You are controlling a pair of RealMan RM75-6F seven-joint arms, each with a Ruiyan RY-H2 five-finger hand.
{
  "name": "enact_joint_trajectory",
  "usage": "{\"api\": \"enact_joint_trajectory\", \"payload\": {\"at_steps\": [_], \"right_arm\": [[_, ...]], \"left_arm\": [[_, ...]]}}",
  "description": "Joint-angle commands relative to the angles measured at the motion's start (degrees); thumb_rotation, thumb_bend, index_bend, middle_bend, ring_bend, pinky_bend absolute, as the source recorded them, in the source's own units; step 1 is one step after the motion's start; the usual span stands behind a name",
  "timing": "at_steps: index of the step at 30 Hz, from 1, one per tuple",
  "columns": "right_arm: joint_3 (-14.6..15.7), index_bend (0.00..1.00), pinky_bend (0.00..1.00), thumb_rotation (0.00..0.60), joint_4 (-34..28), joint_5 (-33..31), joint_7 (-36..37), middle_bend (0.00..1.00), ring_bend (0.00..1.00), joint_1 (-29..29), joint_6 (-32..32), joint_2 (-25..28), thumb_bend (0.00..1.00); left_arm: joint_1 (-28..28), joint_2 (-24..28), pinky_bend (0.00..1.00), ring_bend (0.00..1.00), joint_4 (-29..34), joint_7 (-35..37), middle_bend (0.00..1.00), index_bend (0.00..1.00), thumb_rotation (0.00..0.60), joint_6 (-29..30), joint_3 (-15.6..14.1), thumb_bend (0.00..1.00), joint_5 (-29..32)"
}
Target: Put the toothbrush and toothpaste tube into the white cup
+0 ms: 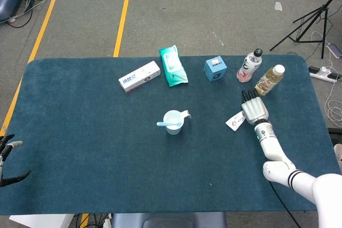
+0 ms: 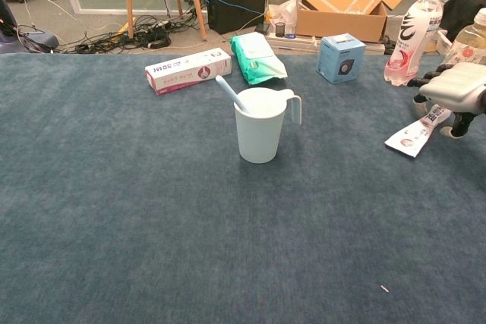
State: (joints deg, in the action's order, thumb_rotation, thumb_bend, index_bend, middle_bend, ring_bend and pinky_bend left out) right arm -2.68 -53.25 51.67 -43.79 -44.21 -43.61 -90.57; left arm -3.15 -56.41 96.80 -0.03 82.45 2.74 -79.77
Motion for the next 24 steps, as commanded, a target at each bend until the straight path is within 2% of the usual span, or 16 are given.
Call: {"api": "enact_joint_trajectory", "payload": {"at_steps": [1,8,16,24], "right_arm": [[0.0,0.45,0.04,0.600,0.2,0.1,-0.1,0.00,0.00,0.1,0.1,-0.3,0.26],[0.2,0.55,0.04,0.600,-1.7,1.1,0.2,0.00,0.00,0.8,-0.6,0.3,0.26],[0.6,0.59,0.04,0.600,-5.6,2.8,1.3,0.00,0.00,1.9,-1.9,1.5,0.26],[-1.0,0.62,0.04,0.600,-6.7,4.3,8.5,0.00,0.00,3.4,-2.3,2.1,0.28]], "left_arm": [[0.0,0.0,0.10,0.09,0.0,0.0,0.14,0.25,0.600,0.1,0.0,0.00,-0.1],[0.1,0.0,0.10,0.09,0.0,0.0,0.14,0.25,0.600,0.2,0.0,0.00,-0.2],[0.1,-0.1,0.10,0.09,0.0,-0.5,0.14,0.25,0.600,0.3,-0.1,0.00,-0.2],[0.1,-0.1,0.10,0.09,0.2,-0.6,0.14,0.25,0.600,0.3,-0.1,0.00,-0.2]]}}
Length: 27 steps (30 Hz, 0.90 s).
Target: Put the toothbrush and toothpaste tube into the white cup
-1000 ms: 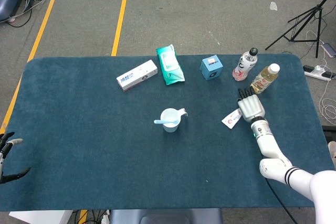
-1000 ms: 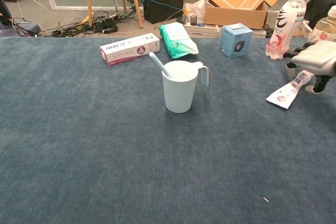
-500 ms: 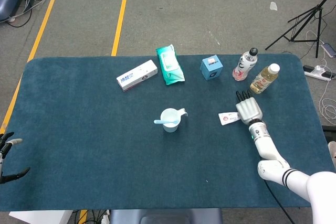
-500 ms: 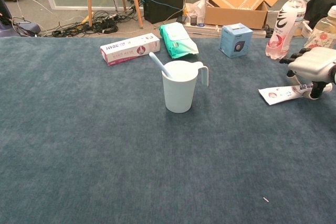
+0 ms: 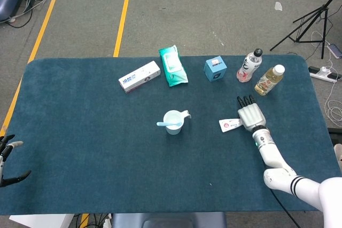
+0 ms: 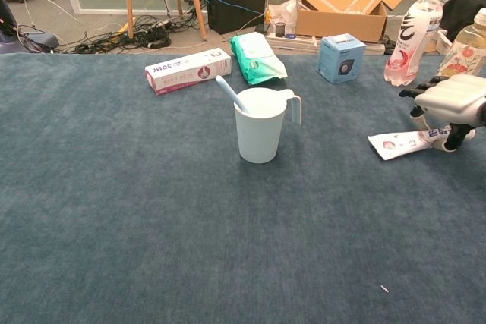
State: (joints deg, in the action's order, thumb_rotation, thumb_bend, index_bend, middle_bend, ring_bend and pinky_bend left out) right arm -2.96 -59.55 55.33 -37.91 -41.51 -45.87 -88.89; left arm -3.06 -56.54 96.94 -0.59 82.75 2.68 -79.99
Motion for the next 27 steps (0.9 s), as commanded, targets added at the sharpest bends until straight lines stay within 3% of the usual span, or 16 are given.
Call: {"api": "enact_joint_trajectory", "payload": {"at_steps": [1,18,27], "right_arm": [[-0.9,0.62,0.04,0.600,-0.6,0.9,3.5,0.00,0.00,0.8,-0.1,0.5,0.28],[-3.0,0.63,0.04,0.600,-4.9,3.9,10.7,0.01,0.00,2.7,-2.6,4.3,0.29],[-5.5,0.63,0.04,0.600,-17.8,2.8,8.1,0.01,0.00,3.1,-7.1,12.0,0.29]], "left_arm": [[0.0,0.0,0.10,0.09,0.0,0.0,0.14,0.25,0.600,0.0,0.0,0.00,0.0],[-0.1,-0.1,0.10,0.09,0.0,-0.4,0.14,0.25,0.600,-0.2,0.0,0.00,0.3],[-0.1,-0.2,0.10,0.09,0.0,-0.5,0.14,0.25,0.600,-0.3,0.0,0.00,0.4]]}}
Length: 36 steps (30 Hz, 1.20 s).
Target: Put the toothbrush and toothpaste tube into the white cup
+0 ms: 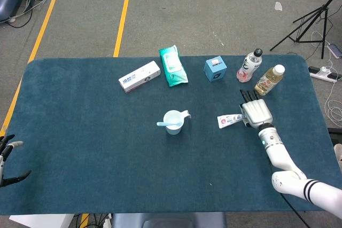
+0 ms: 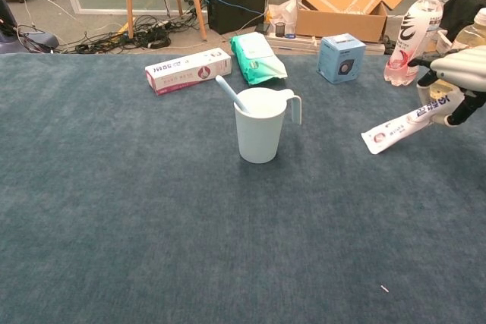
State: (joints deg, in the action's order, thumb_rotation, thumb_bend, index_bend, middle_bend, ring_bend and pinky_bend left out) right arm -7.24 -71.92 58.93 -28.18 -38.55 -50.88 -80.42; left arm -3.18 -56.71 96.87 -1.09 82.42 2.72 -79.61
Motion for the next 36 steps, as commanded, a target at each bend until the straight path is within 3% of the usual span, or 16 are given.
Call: {"api": "enact_joint_trajectory", "payload": {"at_steps": [1,11,24,36], "right_arm": [[-1.5,0.63,0.04,0.600,-7.2,-1.1,-2.3,0.01,0.00,0.1,-2.6,4.5,0.28],[-4.0,0.64,0.04,0.600,-22.5,-5.1,-7.3,0.01,0.00,-0.1,-7.7,12.7,0.29],[-5.8,0.64,0.04,0.600,-27.2,-6.6,-3.6,0.01,0.00,-1.4,-7.2,15.2,0.29],[-8.9,0.64,0.04,0.600,-37.4,-4.9,-1.8,0.01,0.00,-4.3,-8.3,17.8,0.29]], "left_arm": [[0.0,0.0,0.10,0.09,0.1,0.0,0.14,0.25,0.600,0.0,0.0,0.00,0.0],[0.0,0.1,0.10,0.09,0.1,0.3,0.14,0.25,0.600,0.1,0.0,0.00,-0.1],[0.0,0.2,0.10,0.09,0.0,0.7,0.14,0.25,0.600,-0.2,0.1,0.00,0.2],[0.2,0.6,0.10,0.09,0.2,1.5,0.14,0.25,0.600,0.4,0.0,0.00,-0.4]]}}
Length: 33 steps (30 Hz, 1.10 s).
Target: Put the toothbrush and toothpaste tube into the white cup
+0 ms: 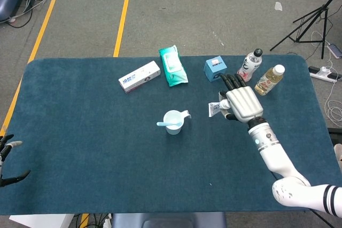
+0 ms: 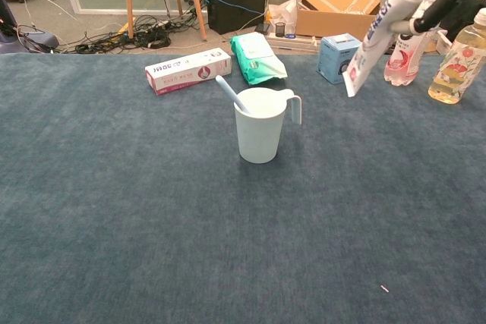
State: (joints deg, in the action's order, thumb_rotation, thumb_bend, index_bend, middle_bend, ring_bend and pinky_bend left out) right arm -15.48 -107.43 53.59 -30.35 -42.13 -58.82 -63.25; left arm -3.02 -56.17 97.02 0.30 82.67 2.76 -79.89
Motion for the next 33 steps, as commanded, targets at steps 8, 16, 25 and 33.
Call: {"api": "enact_joint_trajectory", "payload": {"at_steps": [8,16,25,33], "right_arm": [[-1.5,0.64,0.04,0.600,-5.4,0.9,2.0,0.01,0.00,-2.6,-0.1,0.4,0.29],[-1.0,0.64,0.04,0.600,-4.7,0.1,1.4,0.01,0.00,-5.0,0.4,-2.4,0.29],[-1.1,0.64,0.04,0.600,-0.6,-1.2,2.5,0.01,0.00,-7.7,1.2,-6.5,0.29],[-0.7,0.64,0.04,0.600,1.9,-2.0,3.6,0.01,0.00,-9.4,2.3,-8.7,0.29]], "left_arm": [[0.2,0.2,0.10,0.09,0.1,0.2,0.14,0.25,0.600,0.5,-0.1,0.00,-0.6],[0.3,0.3,0.10,0.09,0.2,0.3,0.14,0.25,0.600,0.7,-0.1,0.00,-0.7],[0.4,0.6,0.10,0.09,0.4,1.0,0.14,0.25,0.600,0.9,-0.2,0.00,-1.0],[0.6,0.8,0.10,0.09,0.6,1.3,0.14,0.25,0.600,1.2,-0.3,0.00,-1.5]]}}
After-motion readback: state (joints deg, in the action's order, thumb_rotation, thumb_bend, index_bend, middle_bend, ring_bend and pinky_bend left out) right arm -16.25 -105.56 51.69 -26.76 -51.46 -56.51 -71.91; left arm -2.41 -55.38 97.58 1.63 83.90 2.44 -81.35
